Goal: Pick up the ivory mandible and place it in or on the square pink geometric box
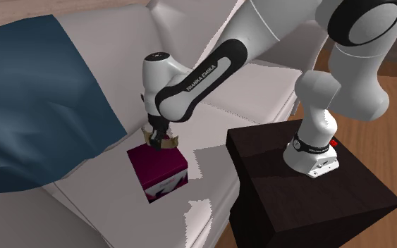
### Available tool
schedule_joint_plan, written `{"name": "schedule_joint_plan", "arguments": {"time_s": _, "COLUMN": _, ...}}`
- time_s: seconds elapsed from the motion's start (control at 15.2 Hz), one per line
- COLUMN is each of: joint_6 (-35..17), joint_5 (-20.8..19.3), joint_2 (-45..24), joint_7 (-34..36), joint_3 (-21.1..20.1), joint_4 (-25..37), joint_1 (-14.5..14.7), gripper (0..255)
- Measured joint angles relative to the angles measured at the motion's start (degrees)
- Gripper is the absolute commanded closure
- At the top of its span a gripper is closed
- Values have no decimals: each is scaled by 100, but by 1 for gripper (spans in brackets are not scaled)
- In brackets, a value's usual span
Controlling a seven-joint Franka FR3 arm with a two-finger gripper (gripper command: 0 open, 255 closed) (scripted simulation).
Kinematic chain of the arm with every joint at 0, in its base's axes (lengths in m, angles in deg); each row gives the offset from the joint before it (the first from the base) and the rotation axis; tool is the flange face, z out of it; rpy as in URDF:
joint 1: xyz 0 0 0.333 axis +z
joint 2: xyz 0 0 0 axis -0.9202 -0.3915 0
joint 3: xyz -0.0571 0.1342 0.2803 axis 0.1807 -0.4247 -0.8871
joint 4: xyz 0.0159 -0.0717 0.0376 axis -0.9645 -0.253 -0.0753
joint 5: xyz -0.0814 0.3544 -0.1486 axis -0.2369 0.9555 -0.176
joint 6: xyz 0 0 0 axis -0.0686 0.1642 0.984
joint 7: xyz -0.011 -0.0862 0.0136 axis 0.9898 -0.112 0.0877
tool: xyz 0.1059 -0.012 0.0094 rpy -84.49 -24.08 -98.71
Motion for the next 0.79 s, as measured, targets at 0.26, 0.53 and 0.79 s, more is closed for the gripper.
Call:
{"name": "schedule_joint_plan", "arguments": {"time_s": 0.26, "joint_6": 135, "joint_5": 250, "joint_2": -453, "joint_7": 93, "joint_3": -266, "joint_4": 504, "joint_1": -114, "gripper": 255}}
{"name": "schedule_joint_plan", "arguments": {"time_s": 0.53, "joint_6": -32, "joint_5": 497, "joint_2": -718, "joint_7": -41, "joint_3": -473, "joint_4": 559, "joint_1": -266, "gripper": 255}}
{"name": "schedule_joint_plan", "arguments": {"time_s": 0.79, "joint_6": -225, "joint_5": 724, "joint_2": -938, "joint_7": -202, "joint_3": -664, "joint_4": 562, "joint_1": -416, "gripper": 255}}
